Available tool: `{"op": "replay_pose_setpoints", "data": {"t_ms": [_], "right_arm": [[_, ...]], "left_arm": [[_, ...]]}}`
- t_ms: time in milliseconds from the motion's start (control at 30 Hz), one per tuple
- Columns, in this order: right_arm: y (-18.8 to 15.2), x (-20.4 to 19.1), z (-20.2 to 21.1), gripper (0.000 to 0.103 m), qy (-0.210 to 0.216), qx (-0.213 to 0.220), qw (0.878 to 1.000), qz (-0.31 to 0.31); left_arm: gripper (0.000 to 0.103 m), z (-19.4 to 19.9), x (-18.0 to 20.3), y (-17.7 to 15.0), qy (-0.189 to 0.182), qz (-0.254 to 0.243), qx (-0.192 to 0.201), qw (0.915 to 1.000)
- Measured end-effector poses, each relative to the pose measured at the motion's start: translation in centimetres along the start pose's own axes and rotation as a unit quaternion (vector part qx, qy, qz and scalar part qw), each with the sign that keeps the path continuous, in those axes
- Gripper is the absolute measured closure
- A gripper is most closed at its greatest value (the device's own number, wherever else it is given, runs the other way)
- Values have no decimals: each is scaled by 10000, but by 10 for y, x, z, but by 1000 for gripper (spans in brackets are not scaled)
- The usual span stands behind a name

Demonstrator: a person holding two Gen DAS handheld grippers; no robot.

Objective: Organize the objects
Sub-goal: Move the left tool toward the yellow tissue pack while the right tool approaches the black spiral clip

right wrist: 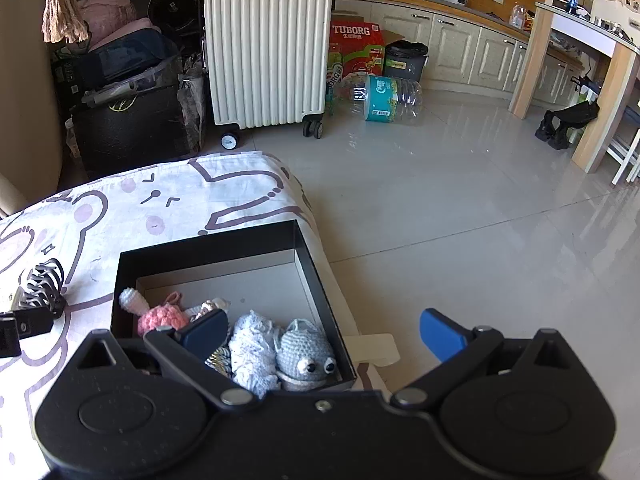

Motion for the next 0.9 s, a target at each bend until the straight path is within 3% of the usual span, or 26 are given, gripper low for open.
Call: {"op": "replay_pose_setpoints", "data": {"t_ms": [333,900], "right_arm": [[2,-30,-1,0,198,17,9997,143],[3,-120,4,0,780,56,9954,555]], "left_arm": [[0,7,-38,-1,243,173,39,9995],[0,31,-129,-14,811,540,61,9952]]}}
Point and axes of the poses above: each gripper's, at about its wrist camera, not at the fingertips, and z roughly against the way its jaws point, x to its right, y to its top, the point moved 8 cm from there along -z, roughly the way its jaws point
